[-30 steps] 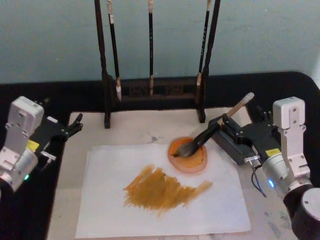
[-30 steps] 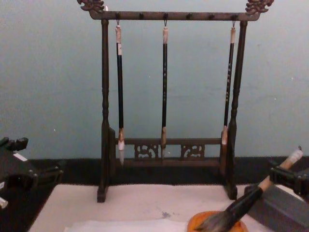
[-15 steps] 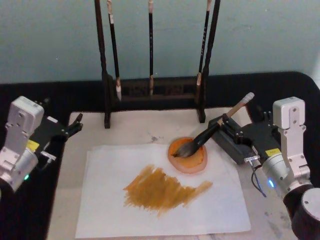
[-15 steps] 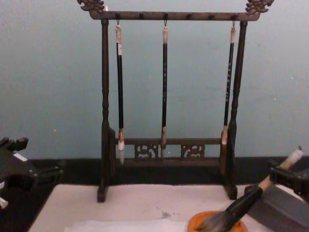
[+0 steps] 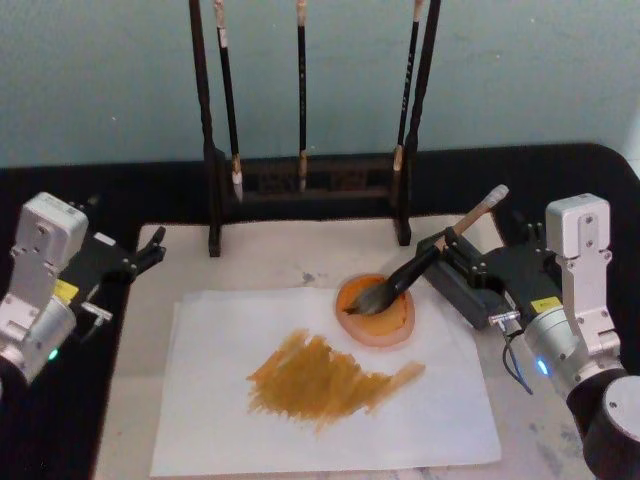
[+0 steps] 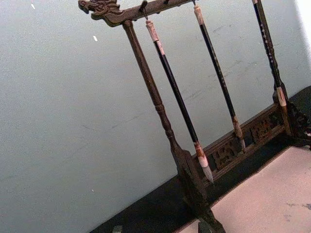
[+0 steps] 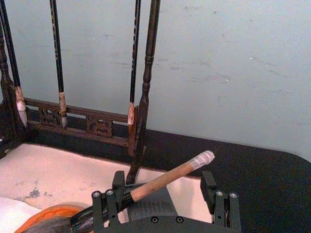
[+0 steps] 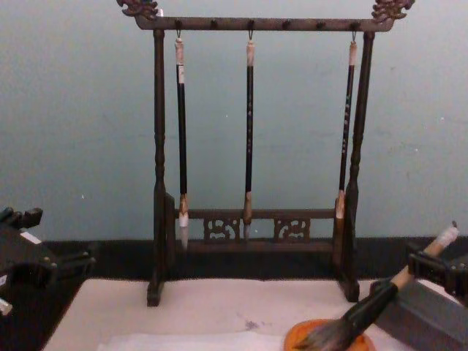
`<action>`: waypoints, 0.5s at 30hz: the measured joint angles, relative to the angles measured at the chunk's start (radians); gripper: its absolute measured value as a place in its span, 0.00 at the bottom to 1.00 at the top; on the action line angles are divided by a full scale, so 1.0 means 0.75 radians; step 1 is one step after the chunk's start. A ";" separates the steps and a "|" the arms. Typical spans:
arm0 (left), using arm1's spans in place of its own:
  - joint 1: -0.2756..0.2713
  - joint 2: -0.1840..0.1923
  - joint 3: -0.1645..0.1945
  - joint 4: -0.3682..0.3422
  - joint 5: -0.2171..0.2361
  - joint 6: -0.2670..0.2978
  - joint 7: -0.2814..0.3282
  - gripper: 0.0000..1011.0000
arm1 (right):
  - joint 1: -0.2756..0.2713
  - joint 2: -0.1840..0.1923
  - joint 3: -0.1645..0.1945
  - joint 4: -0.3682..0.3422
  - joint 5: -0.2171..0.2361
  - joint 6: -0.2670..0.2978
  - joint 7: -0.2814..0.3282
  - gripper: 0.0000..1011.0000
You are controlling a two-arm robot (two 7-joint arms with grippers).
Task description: Pick up the brush from the inkstone, write on the paper, then place the brush back to its original position.
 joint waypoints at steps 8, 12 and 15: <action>0.000 0.000 0.000 0.000 0.000 0.000 0.000 1.00 | 0.000 0.000 0.000 0.000 0.000 0.000 0.000 0.99; 0.000 0.000 0.000 0.000 0.000 0.000 0.000 1.00 | 0.000 0.000 0.000 0.000 0.000 0.000 0.000 0.99; 0.000 0.000 0.000 0.000 0.000 0.000 0.000 1.00 | 0.000 0.000 0.000 0.000 0.000 0.000 0.000 0.99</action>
